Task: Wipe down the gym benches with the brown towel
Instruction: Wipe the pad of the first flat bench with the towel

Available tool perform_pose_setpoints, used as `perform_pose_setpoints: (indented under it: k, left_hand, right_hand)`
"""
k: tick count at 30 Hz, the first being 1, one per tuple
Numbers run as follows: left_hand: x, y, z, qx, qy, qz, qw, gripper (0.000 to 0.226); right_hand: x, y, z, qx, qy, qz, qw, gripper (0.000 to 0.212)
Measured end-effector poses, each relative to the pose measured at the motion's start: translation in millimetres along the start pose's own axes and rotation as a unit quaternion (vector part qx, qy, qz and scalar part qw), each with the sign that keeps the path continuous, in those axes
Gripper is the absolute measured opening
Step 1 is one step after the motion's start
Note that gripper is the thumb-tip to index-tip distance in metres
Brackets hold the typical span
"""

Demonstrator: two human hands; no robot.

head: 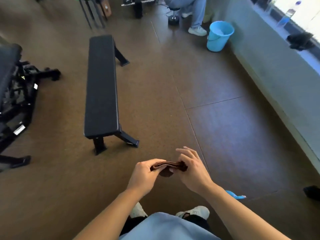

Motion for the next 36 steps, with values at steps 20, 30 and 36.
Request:
perform_pose_setpoints:
  k: [20, 30, 36]
  left_hand:
    - [176, -71, -161, 0.307, 0.511, -0.073, 0.8, 0.095]
    - [231, -132, -188, 0.307, 0.674, 0.223, 0.634, 0.048]
    - [267, -139, -246, 0.395, 0.603, 0.19, 0.667, 0.058]
  right_hand:
    - [-63, -190, -297, -0.151, -0.515, -0.322, 0.78, 0.029]
    - [-131, -368, -234, -0.251, -0.404, -0.351, 0.806, 0.041]
    - [-181, -405, -213, -0.301, -0.372, -0.346, 0.807, 0.039]
Point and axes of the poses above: each hand's wrist, its own y-axis away from the middle knuckle, its own x-axis out of the back of the hand, z = x × y, the point moved 10 cm from there along -y, towards the middle knuckle, and after that the axes turned 7 degrees about z, right-handed, at the moved point
